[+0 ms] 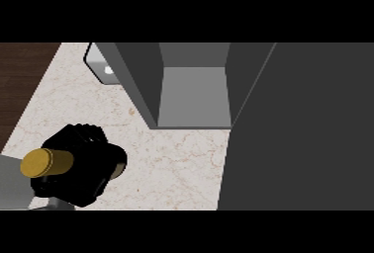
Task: Pick up the wine, place it into the cabinet and close the cabinet
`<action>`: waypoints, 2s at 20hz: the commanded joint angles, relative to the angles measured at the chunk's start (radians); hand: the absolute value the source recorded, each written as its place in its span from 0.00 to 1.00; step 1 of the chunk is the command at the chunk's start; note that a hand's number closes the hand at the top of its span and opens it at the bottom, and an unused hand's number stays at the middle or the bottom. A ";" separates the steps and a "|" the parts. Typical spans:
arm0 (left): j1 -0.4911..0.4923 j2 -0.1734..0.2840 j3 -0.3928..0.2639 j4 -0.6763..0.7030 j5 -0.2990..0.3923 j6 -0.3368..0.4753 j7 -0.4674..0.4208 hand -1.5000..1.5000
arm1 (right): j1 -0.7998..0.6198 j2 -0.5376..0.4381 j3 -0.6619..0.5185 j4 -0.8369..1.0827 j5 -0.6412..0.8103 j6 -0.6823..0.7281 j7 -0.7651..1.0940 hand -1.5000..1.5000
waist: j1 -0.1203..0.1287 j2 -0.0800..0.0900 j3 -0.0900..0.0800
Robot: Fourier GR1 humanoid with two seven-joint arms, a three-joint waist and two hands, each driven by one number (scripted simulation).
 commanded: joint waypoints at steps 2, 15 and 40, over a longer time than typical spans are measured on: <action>-0.066 -0.049 -0.084 -0.115 -0.051 0.107 0.150 1.00 | 0.042 0.038 0.068 -0.086 -0.019 -0.014 0.023 0.00 | -0.005 0.001 -0.001; -0.274 -0.051 -0.392 -0.181 -0.023 0.456 0.352 1.00 | 0.003 0.048 0.033 -0.032 -0.026 -0.006 0.003 0.00 | -0.007 0.003 -0.001; -0.558 -0.051 -0.583 0.190 0.016 0.858 0.185 1.00 | -0.035 0.015 -0.031 -0.116 -0.092 -0.002 0.101 0.00 | -0.013 0.004 -0.001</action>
